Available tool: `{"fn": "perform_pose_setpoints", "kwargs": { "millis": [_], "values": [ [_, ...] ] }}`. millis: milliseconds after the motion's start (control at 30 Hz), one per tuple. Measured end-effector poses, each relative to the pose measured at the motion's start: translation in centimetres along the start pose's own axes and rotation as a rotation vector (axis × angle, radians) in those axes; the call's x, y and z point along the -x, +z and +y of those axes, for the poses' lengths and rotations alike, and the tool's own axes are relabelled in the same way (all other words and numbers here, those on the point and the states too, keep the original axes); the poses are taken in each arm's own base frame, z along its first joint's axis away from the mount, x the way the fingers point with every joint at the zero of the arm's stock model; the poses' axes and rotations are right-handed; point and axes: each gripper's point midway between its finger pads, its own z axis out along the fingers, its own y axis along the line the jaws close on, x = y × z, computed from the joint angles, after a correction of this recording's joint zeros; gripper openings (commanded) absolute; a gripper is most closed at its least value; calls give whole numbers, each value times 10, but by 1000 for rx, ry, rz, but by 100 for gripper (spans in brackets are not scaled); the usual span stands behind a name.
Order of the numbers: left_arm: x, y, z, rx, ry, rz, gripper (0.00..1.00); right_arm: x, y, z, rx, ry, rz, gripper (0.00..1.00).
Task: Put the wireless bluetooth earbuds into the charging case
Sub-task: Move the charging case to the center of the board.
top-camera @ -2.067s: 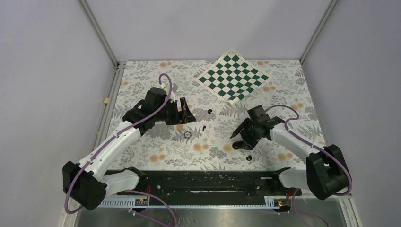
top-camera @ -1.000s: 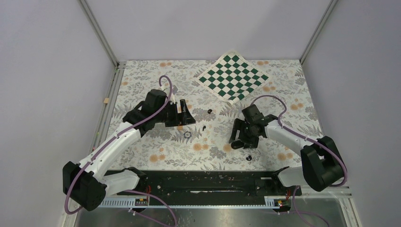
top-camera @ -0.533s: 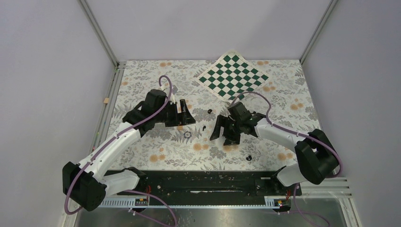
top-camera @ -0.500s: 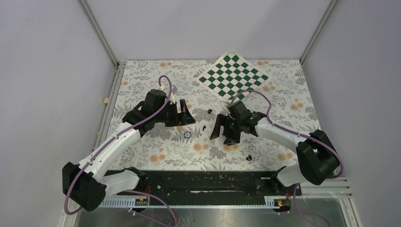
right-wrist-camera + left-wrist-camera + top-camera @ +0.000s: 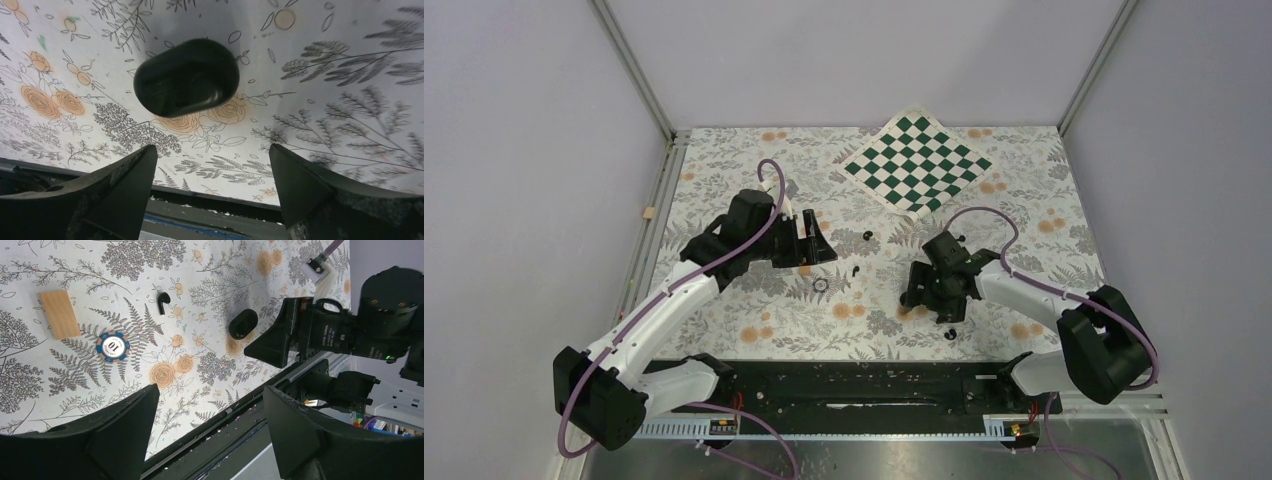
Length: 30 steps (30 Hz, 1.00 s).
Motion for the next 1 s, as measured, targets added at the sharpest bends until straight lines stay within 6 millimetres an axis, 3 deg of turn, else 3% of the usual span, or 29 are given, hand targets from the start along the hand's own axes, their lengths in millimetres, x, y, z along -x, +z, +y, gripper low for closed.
{"fn": "perform_pose_setpoints", "kwargs": {
  "millis": [167,367,500,600,667,833,1000],
  "values": [
    [0,0,0,1,-4,0,78,-11,10,13,63,53,21,90],
    [0,0,0,1,-7,-2,78,24,17,58,157,81,-42,89],
    [1,-3,-2,-4,-6,-13,78,59,-4,110,294,50,-92,87],
    [-2,-6,0,-3,-5,-20,78,71,-27,129,358,-31,-134,82],
    [-4,-7,2,1,-8,-21,78,71,-36,124,344,-105,-155,76],
    [-10,-5,8,17,-19,-10,78,64,-36,77,162,-338,-170,62],
    [-10,-4,10,27,-23,-16,78,58,-33,51,55,-635,-149,61]
  ]
}}
